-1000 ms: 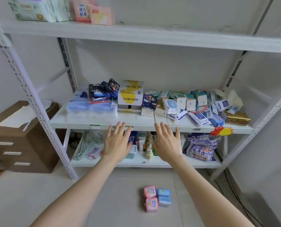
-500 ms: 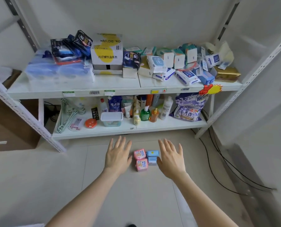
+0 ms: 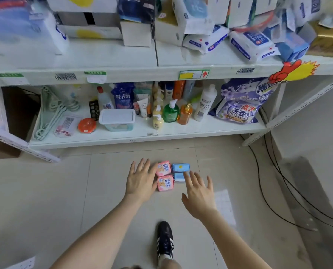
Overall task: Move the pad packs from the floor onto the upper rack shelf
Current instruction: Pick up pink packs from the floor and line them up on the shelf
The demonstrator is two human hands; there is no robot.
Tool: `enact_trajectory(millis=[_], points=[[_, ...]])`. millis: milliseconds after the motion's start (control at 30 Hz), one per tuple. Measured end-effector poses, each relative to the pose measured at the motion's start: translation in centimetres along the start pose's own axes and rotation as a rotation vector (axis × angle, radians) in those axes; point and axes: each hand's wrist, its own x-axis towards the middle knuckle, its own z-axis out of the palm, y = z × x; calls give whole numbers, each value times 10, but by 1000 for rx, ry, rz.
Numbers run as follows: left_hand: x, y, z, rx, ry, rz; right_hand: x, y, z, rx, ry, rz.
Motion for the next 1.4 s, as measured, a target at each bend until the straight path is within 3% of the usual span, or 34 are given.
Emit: enact_trajectory(millis=[533, 800, 1067, 1400], points=[[152, -31, 290, 9, -114, 30, 170, 29, 290, 2, -59, -106], [215, -42, 399, 14, -130, 34, 225, 37, 400, 17, -72, -165], [242, -49, 452, -9, -226, 39, 243, 40, 449, 69, -82, -202], [268, -46, 455, -120, -194, 86, 247, 30, 461, 65, 9, -277]])
